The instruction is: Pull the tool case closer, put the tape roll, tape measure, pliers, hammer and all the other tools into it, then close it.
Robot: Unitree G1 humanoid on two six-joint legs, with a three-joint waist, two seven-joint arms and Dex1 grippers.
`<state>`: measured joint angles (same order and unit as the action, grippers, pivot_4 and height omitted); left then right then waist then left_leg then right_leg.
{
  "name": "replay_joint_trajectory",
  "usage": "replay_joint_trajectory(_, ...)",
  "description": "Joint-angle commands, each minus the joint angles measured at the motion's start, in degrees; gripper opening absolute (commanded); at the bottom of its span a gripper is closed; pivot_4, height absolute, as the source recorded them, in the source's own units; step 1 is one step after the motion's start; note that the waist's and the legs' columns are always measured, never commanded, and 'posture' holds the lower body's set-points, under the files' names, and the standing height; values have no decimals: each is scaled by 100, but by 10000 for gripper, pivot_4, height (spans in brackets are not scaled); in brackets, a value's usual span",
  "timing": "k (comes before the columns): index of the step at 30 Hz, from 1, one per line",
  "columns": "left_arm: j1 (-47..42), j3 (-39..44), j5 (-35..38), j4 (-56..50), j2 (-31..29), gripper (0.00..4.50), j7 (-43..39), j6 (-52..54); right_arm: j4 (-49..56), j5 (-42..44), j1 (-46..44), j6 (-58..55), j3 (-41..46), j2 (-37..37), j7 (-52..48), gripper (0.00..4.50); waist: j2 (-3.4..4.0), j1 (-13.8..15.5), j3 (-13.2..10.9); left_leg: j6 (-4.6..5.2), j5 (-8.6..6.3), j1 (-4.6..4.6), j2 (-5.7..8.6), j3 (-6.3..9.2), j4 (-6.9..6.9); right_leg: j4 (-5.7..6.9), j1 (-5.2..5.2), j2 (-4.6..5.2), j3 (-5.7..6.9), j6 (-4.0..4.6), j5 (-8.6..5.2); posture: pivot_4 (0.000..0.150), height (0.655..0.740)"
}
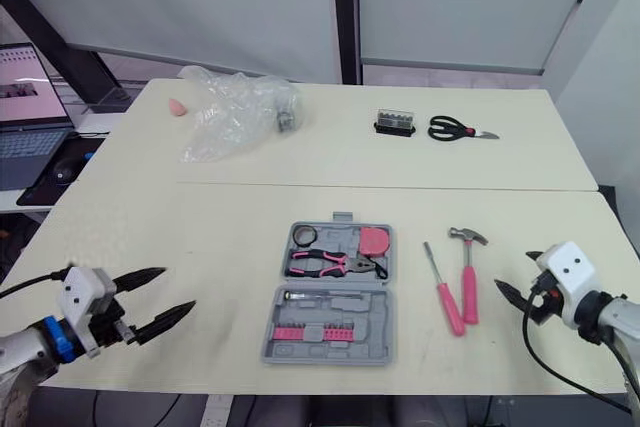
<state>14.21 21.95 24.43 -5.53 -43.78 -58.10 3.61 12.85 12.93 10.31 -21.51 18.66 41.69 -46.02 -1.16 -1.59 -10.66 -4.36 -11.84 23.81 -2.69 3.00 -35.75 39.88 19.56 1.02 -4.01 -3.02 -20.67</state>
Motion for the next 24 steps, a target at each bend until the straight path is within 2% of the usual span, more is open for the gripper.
replay_joint_trajectory(1,-339,-270,163,-727,-136,45000,-32,267,353,152,-146,-395,-117,-85,225,44733,0,-11,0,0,0,0,0,0,0,0,0,0,-1,0,0,1500,7400)
replay_joint_trajectory(11,-1084,-1124,360,-1674,-298,45000,-488,728,818,-23,-1036,-2046,-909,-934,1703,44733,2,-57,0,0,0,0,-3,0,1,4,5,-8,-4,0,0,1500,7400)
replay_joint_trajectory(18,-1405,-1385,322,-1789,-206,45000,-450,798,219,-248,-1582,-2612,-1035,-1395,2538,44733,3,-32,0,0,0,5,0,0,1,1,8,-7,-5,0,0,1500,7400)
replay_joint_trajectory(24,-1387,-1496,251,-1788,-170,45000,-439,739,-195,-371,-1885,-2690,-1222,-1660,2822,44733,4,-47,-1,0,0,4,-2,-1,2,2,11,-7,-6,0,0,1500,7400)
